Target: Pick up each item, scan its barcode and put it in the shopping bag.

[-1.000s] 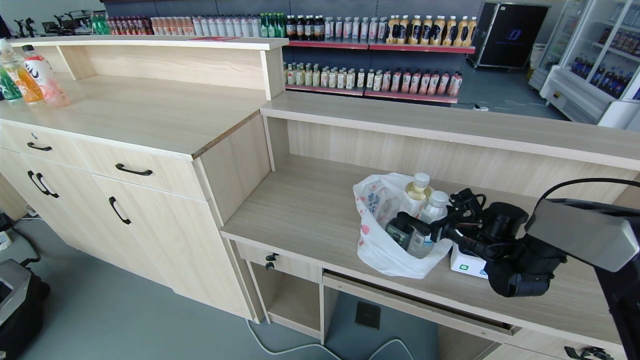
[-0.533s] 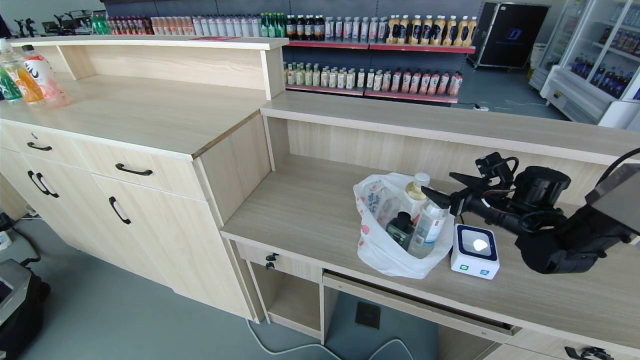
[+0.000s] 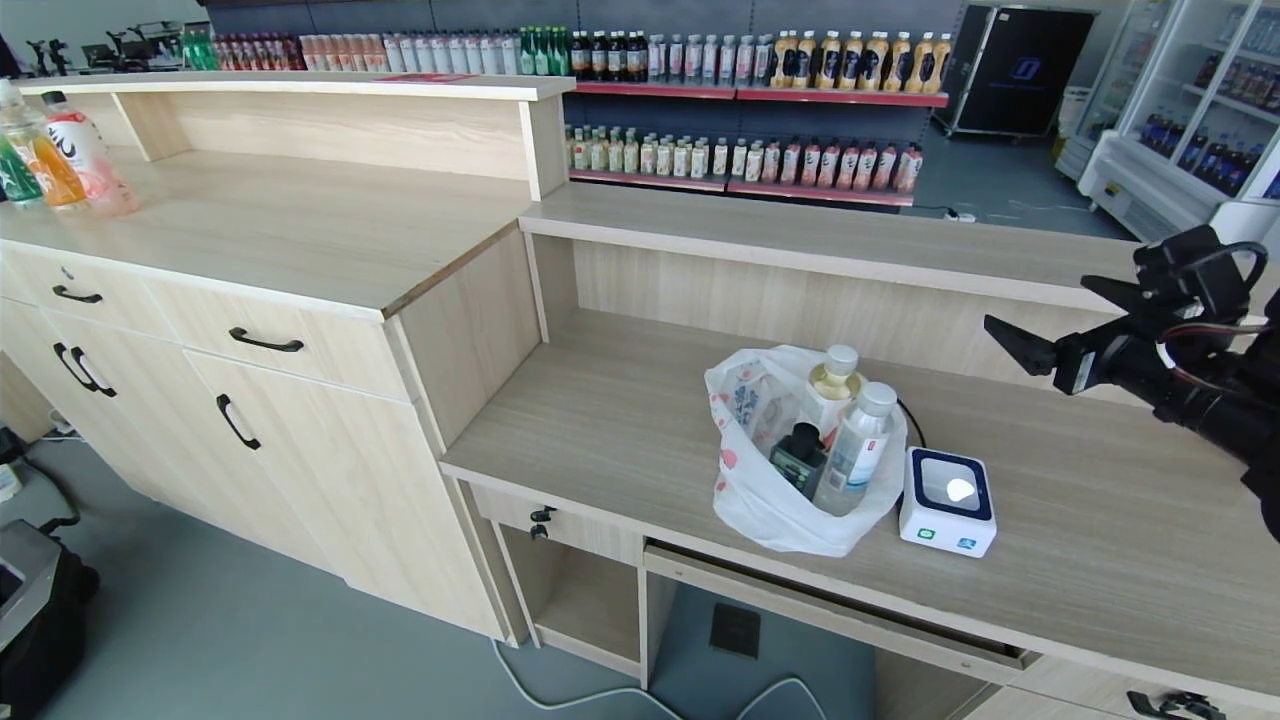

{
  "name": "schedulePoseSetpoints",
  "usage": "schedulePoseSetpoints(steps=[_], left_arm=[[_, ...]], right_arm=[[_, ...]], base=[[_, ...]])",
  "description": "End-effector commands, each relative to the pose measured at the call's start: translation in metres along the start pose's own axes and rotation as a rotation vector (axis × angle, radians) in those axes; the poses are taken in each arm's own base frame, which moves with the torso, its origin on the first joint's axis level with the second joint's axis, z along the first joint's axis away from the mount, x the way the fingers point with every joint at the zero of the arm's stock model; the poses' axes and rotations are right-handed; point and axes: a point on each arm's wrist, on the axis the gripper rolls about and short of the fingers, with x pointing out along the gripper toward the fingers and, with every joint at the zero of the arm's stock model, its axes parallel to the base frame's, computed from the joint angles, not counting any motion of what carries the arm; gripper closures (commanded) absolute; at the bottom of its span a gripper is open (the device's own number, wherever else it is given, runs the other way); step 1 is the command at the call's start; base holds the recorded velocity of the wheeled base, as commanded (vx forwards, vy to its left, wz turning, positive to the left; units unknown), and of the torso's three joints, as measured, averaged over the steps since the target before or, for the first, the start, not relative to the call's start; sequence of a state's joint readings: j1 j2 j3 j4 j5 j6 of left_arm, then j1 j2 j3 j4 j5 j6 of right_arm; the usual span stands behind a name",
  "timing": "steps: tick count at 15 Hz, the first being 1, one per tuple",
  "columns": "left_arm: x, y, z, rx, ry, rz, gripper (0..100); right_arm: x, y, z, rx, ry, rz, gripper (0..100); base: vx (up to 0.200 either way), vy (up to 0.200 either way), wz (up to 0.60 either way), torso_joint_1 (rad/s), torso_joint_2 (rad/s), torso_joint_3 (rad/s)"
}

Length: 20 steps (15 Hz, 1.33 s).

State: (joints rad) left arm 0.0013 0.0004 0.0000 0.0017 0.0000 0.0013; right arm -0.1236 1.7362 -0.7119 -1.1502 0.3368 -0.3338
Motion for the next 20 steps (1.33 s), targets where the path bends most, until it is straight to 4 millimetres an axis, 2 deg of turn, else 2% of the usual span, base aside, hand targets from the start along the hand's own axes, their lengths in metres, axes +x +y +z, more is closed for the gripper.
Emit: schedulePoseSetpoints(steps=[1, 4, 8, 11, 12, 13, 14, 15, 16, 18, 19, 20], left_arm=[[0.000, 0.000, 0.000, 0.000, -0.001, 0.000, 0], [0.000, 0.000, 0.000, 0.000, -0.001, 0.000, 0], [0.000, 0.000, 0.000, 0.000, -0.001, 0.000, 0], [0.000, 0.000, 0.000, 0.000, -0.001, 0.000, 0], [0.000, 0.000, 0.000, 0.000, -0.001, 0.000, 0], [0.000, 0.000, 0.000, 0.000, -0.001, 0.000, 0], [0.000, 0.000, 0.000, 0.000, -0.001, 0.000, 0], [0.000, 0.000, 0.000, 0.000, -0.001, 0.000, 0], [0.000, 0.000, 0.000, 0.000, -0.001, 0.000, 0], [0.000, 0.000, 0.000, 0.000, -0.001, 0.000, 0], [0.000, 0.000, 0.000, 0.000, -0.001, 0.000, 0], [0.000, 0.000, 0.000, 0.000, -0.001, 0.000, 0]], right_arm=[[-0.018, -0.010, 0.026, 0.006, -0.041, -0.063, 0], [-0.033, -0.016, 0.036, 0.049, 0.071, -0.160, 0], [-0.044, -0.017, 0.048, 0.082, 0.103, -0.249, 0], [-0.095, 0.003, 0.054, 0.168, 0.087, -0.233, 0], [-0.096, 0.004, 0.054, 0.174, 0.084, -0.232, 0], [-0.131, 0.021, 0.052, 0.246, 0.077, -0.219, 0], [-0.154, 0.033, 0.046, 0.252, 0.095, -0.211, 0], [-0.185, 0.049, 0.038, 0.254, 0.110, -0.207, 0], [-0.199, 0.055, 0.034, 0.257, 0.114, -0.208, 0], [-0.245, 0.081, 0.012, 0.260, 0.126, -0.204, 0], [-0.260, 0.090, 0.001, 0.260, 0.130, -0.197, 0], [-0.269, 0.095, -0.001, 0.257, 0.115, -0.189, 0]], base=[[0.000, 0.000, -0.60, 0.002, 0.00, 0.002], [0.000, 0.000, -0.60, 0.001, 0.00, 0.002], [0.000, 0.000, -0.45, 0.002, 0.00, 0.005], [0.000, 0.000, 0.00, 0.000, 0.00, 0.000], [0.000, 0.000, 0.00, 0.000, 0.00, 0.000], [0.000, 0.000, 0.00, 0.000, 0.00, 0.000], [0.000, 0.000, 0.00, 0.000, 0.00, 0.000], [0.000, 0.000, 0.00, 0.000, 0.00, 0.000], [0.000, 0.000, 0.00, 0.000, 0.00, 0.000], [0.000, 0.000, 0.00, 0.000, 0.00, 0.000], [0.000, 0.000, 0.00, 0.000, 0.00, 0.000], [0.000, 0.000, 0.00, 0.000, 0.00, 0.000]])
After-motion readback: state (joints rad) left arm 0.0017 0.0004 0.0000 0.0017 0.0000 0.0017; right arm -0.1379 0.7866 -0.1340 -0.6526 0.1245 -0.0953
